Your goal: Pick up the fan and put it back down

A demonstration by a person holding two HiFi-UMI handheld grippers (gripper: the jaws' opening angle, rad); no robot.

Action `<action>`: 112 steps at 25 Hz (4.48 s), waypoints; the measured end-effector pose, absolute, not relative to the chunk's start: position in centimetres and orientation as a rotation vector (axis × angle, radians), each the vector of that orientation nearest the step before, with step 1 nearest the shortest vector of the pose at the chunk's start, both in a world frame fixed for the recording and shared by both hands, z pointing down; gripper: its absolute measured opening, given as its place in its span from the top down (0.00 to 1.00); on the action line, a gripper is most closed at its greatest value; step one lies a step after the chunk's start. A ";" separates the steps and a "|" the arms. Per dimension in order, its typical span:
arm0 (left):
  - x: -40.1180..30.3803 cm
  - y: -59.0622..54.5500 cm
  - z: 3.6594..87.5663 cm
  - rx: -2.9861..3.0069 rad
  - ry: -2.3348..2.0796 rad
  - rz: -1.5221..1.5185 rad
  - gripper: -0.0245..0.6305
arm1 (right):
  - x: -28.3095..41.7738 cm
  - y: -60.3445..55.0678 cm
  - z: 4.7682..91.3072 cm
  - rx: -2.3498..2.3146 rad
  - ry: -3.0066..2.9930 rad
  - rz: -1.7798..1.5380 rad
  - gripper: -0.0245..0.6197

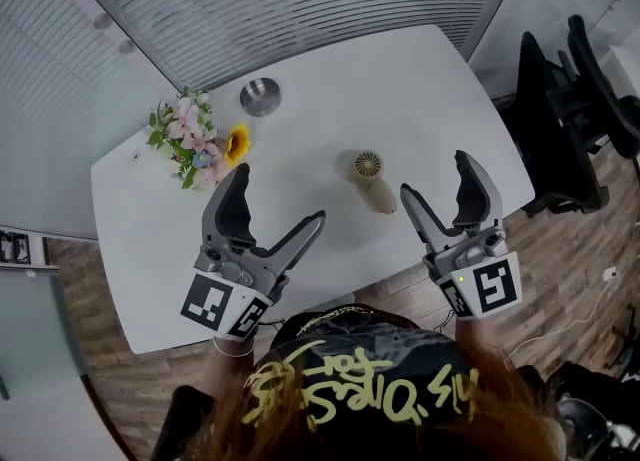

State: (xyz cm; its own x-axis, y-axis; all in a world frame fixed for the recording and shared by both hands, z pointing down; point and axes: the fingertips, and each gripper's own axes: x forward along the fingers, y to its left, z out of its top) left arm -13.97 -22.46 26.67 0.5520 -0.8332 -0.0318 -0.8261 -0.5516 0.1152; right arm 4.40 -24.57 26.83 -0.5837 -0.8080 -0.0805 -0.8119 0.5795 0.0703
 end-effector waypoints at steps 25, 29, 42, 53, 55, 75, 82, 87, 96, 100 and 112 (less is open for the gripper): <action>-12.9 -24.9 27.3 2.584 -1.583 -0.128 0.20 | 3.7 -29.1 27.5 -1.225 2.864 0.123 0.42; -12.6 -24.4 27.3 2.543 -1.643 -0.120 0.20 | 4.1 -29.6 28.1 -1.173 2.901 0.106 0.42; -12.2 -21.7 29.4 2.397 -1.818 -0.097 0.20 | 1.6 -30.4 36.6 -1.040 3.134 -0.073 0.42; -13.1 -20.3 30.4 2.311 -1.907 -0.082 0.20 | -1.2 -32.3 45.0 -1.016 3.320 -0.170 0.42; -13.3 -20.4 30.5 2.304 -1.912 -0.079 0.20 | -1.6 -32.5 46.1 -1.009 3.358 -0.192 0.42; -14.0 -21.0 30.7 2.280 -1.936 -0.080 0.21 | -3.0 -32.9 52.0 -1.012 3.531 -0.443 0.40; -13.6 -21.3 30.6 2.288 -1.928 -0.095 0.21 | -3.1 -33.5 52.1 -1.052 3.510 -0.481 0.41; -13.2 -21.2 30.8 2.292 -1.918 -0.096 0.21 | -3.1 -33.6 52.0 -1.017 3.518 -0.449 0.41; -13.3 -20.7 29.9 2.298 -1.944 -0.103 0.21 | -2.8 -33.4 49.7 -1.018 3.444 -0.291 0.41; -12.9 -20.6 29.6 2.312 -1.942 -0.103 0.21 | -2.2 -33.8 47.1 -1.052 3.372 -0.225 0.41; -12.2 -20.5 27.9 2.368 -1.954 -0.129 0.21 | -0.3 -32.8 35.6 -1.011 3.136 0.038 0.41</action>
State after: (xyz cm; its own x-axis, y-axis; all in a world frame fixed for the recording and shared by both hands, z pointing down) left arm -12.19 -20.52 27.90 0.1885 -0.9819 -0.0205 -0.9761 -0.1896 0.1063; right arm -0.29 -32.85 35.64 -0.8010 -0.5824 0.1387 -0.5789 0.8125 0.0691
